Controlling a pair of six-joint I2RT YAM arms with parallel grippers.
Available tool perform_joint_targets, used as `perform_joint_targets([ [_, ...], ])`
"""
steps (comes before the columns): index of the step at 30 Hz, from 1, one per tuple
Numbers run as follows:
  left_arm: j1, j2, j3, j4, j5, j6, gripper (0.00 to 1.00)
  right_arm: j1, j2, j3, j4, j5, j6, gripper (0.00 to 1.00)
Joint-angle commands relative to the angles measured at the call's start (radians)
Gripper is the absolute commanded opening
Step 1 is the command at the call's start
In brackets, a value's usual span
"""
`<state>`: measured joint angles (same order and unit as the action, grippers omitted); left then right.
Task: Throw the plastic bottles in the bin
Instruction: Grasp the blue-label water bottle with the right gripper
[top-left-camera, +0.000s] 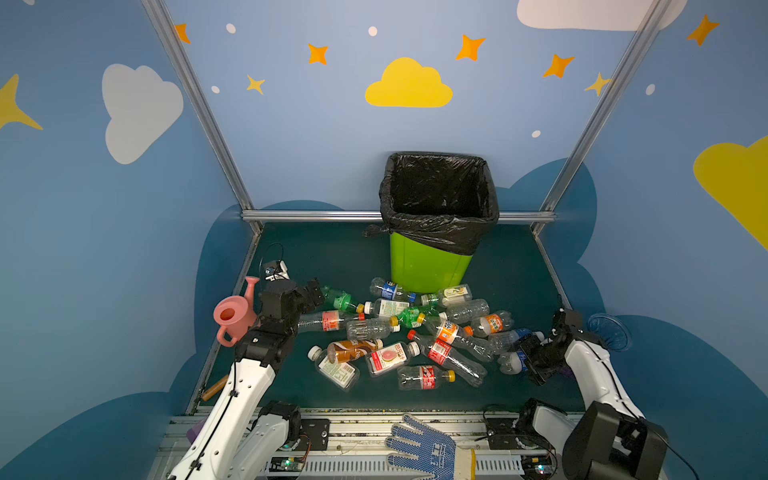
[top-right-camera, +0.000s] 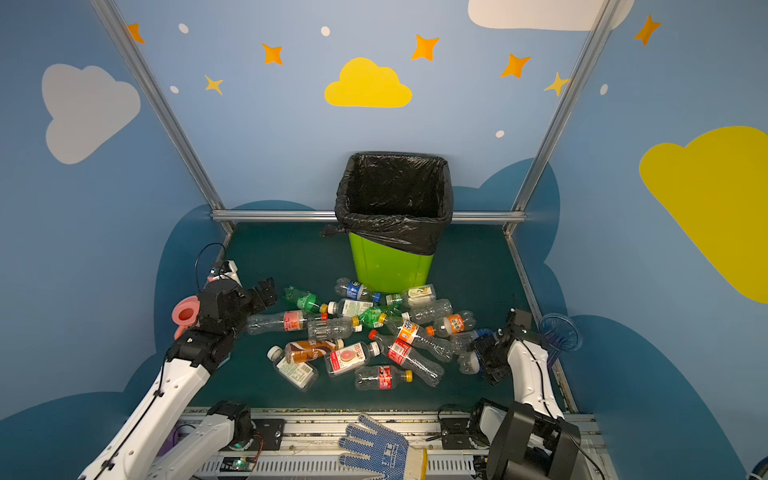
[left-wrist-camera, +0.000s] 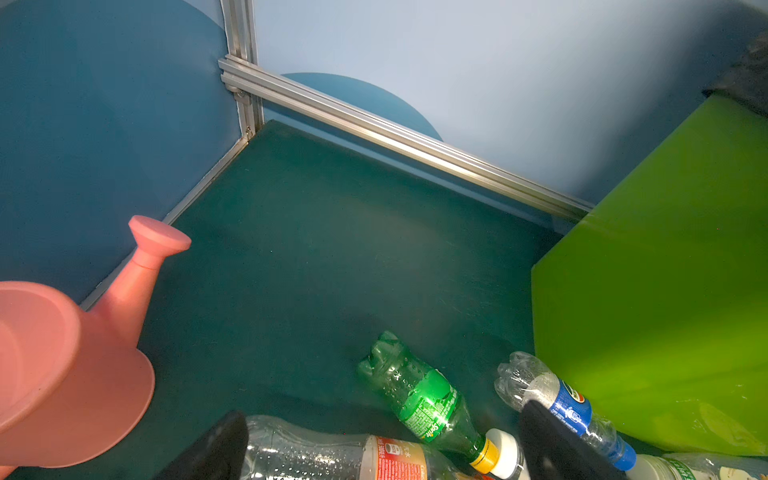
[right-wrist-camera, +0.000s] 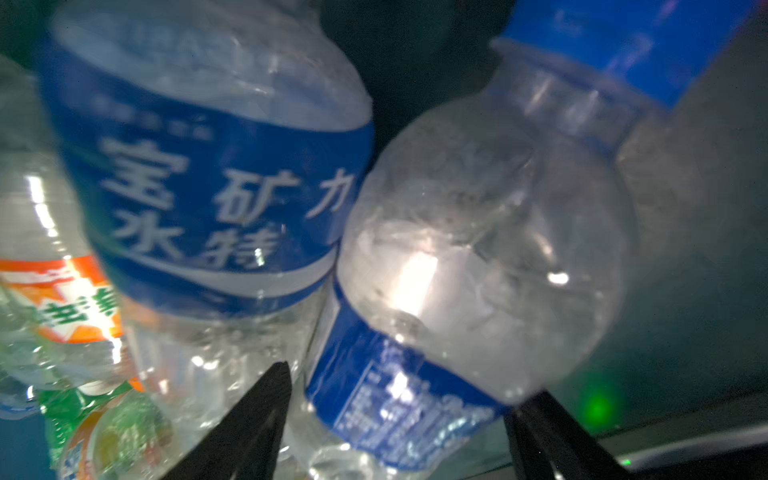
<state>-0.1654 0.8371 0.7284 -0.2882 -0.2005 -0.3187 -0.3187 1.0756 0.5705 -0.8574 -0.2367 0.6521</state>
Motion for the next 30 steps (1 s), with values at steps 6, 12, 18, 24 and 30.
perform_joint_targets([
  [6,0.004,0.011,-0.007,-0.002,-0.014,0.005,1.00,0.003,0.013,-0.044,0.054,0.023,0.015,0.73],
  [12,0.007,0.014,-0.004,-0.002,-0.011,0.003,1.00,0.005,0.025,-0.084,0.081,0.017,0.019,0.69],
  [18,0.012,0.009,-0.008,0.000,-0.012,-0.003,1.00,0.006,0.002,-0.085,0.085,0.010,0.022,0.57],
  [24,0.012,0.012,-0.013,0.001,-0.013,-0.014,1.00,0.006,-0.074,-0.043,0.045,0.002,0.023,0.51],
  [30,0.014,0.008,-0.017,-0.004,-0.020,-0.031,1.00,0.006,-0.171,0.032,-0.028,0.001,0.024,0.45],
])
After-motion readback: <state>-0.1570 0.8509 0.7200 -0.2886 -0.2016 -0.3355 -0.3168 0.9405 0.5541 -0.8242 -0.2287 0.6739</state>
